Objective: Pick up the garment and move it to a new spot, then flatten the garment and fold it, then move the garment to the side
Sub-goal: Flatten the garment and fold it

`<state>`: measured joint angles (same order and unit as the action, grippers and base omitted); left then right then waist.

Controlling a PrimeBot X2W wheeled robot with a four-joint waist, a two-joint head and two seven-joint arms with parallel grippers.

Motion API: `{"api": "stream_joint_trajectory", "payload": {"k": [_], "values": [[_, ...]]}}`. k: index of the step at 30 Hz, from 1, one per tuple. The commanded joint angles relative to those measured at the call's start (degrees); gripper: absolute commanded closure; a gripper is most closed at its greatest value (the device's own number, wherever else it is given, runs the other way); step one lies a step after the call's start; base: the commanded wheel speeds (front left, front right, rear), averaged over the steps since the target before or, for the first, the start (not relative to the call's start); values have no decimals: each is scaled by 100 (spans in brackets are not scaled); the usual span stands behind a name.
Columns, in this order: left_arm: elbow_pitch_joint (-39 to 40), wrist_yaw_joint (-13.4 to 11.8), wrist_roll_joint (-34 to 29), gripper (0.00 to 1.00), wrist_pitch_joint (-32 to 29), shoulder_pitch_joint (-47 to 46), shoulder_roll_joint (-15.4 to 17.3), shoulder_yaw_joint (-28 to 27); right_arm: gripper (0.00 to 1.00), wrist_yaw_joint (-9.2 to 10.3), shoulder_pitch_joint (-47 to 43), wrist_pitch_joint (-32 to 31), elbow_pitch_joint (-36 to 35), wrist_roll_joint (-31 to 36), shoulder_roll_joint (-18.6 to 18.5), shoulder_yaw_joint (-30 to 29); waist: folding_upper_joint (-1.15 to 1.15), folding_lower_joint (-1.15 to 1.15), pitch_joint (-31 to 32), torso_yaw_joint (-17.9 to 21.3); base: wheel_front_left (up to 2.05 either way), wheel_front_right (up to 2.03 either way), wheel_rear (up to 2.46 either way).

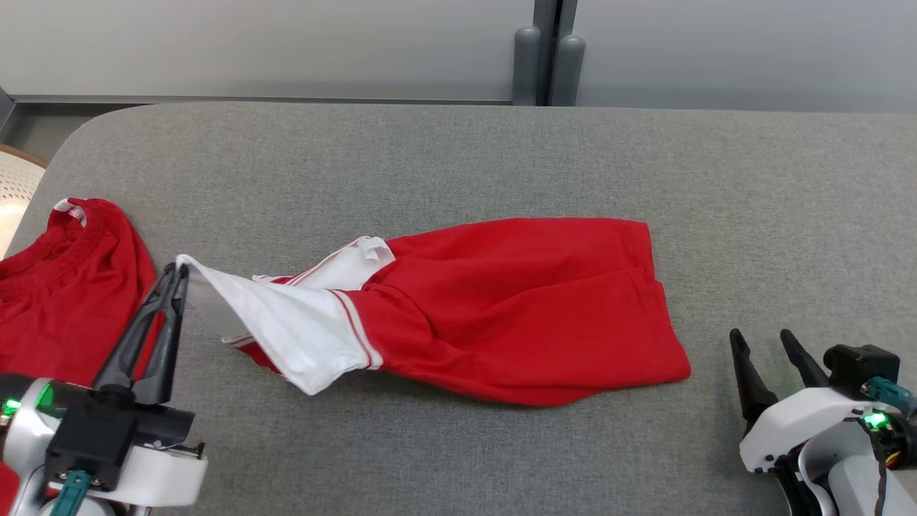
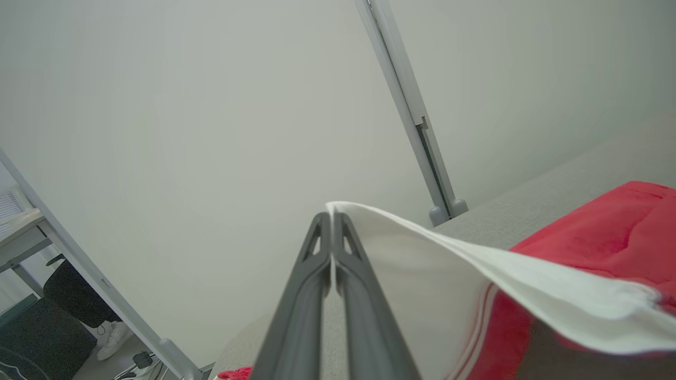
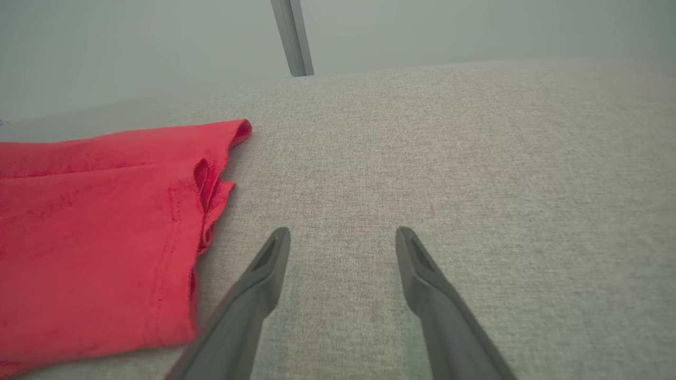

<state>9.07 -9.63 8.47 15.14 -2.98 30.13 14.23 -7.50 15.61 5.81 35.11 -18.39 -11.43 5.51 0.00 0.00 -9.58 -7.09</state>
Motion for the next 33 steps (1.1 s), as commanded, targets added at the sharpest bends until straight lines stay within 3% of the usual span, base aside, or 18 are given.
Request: {"api": "stream_joint_trajectory", "payload": {"k": [1,6,12,16,21,27,33], "values": [[-3,19,28,100,-1,59,45,-143,0,3,-132,-56,-111,-148,-106,111,0,0,7,-4,0,0,0],[-108,134,52,100,-1,25,107,-524,0,2,-551,-171,-665,-455,-432,638,0,0,-7,14,0,0,0],[-193,246,-19,100,0,-24,122,-802,0,2,-865,-399,-1463,-1459,-667,1130,0,0,8,64,0,0,0],[-302,388,-81,100,-1,-142,117,-898,0,1,-1060,-822,-2125,-2099,-1050,1695,0,0,46,29,0,0,0],[-421,541,-151,100,0,-263,42,-879,0,1,-1266,-1241,-2671,-2303,-1509,2268,0,0,69,-53,0,0,0],[-502,657,-201,100,0,-365,-55,-864,0,1,-1204,-1235,-2713,-2383,-1525,2520,0,0,84,-138,0,0,0],[-554,805,-261,100,-1,-532,-141,-780,0,1,-872,-1009,-2130,-2390,-1387,2776,0,0,8,-315,0,0,0]]}}
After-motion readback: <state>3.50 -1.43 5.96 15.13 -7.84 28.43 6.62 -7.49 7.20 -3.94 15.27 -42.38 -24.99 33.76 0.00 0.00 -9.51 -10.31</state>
